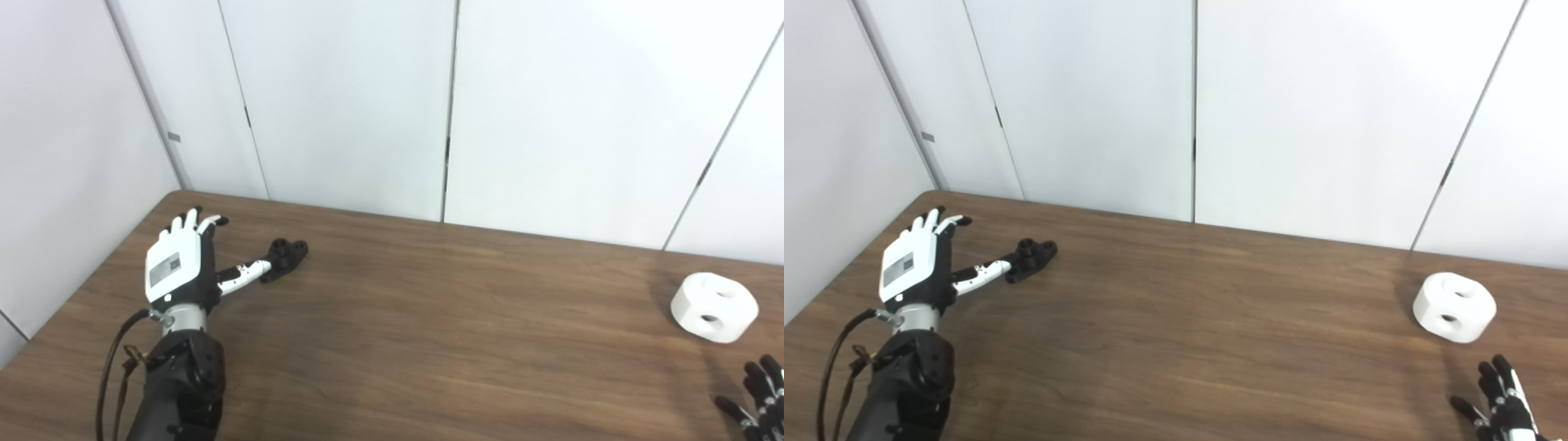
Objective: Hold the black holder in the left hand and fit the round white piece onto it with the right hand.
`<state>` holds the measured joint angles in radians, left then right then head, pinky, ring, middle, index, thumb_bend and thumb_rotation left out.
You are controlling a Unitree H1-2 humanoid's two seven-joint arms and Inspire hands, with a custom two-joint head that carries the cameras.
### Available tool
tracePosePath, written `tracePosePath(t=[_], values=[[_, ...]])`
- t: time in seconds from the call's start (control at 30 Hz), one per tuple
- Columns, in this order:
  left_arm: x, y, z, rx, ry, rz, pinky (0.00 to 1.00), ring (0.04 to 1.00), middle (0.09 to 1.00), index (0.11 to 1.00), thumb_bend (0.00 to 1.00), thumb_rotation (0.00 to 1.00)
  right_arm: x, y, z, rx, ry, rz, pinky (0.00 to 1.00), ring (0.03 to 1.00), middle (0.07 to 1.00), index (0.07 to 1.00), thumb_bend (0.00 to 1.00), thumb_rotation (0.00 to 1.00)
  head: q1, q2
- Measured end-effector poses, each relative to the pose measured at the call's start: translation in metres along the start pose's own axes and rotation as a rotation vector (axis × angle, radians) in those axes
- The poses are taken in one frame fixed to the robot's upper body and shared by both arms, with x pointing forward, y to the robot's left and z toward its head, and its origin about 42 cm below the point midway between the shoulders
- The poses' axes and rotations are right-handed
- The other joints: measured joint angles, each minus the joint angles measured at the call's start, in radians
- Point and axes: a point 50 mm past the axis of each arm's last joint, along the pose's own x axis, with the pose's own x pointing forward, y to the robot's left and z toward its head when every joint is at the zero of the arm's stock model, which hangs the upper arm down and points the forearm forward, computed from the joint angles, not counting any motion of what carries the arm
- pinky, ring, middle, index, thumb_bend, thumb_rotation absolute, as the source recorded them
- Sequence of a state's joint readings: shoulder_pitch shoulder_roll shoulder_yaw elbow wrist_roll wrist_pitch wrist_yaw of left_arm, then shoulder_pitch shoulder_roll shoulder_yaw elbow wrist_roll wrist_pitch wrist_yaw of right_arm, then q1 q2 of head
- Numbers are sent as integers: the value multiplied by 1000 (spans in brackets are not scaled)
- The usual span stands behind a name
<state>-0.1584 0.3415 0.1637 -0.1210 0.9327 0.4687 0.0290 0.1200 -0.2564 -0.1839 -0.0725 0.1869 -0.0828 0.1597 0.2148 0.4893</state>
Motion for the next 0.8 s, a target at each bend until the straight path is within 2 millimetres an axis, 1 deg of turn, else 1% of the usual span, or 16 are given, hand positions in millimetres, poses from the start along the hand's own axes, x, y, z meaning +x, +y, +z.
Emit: tracePosePath(t=[0.1,0.47,0.8], values=[[3,-6,-1,19,19,-21,1000,1000,1000,819,919,604,0,0,0,0,2,0,1000,1000,979,1000,624,1000,0,0],[7,-36,-2,31,68,-114,1000,1000,1000,785,959,619,-2,0,0,1,1,0,1000,1000,974,1000,638,1000,-3,11],[8,-51,-3,46,75,-140,1000,1000,962,776,954,609,-2,0,1,4,0,0,1000,1000,978,1000,650,1000,-11,14]])
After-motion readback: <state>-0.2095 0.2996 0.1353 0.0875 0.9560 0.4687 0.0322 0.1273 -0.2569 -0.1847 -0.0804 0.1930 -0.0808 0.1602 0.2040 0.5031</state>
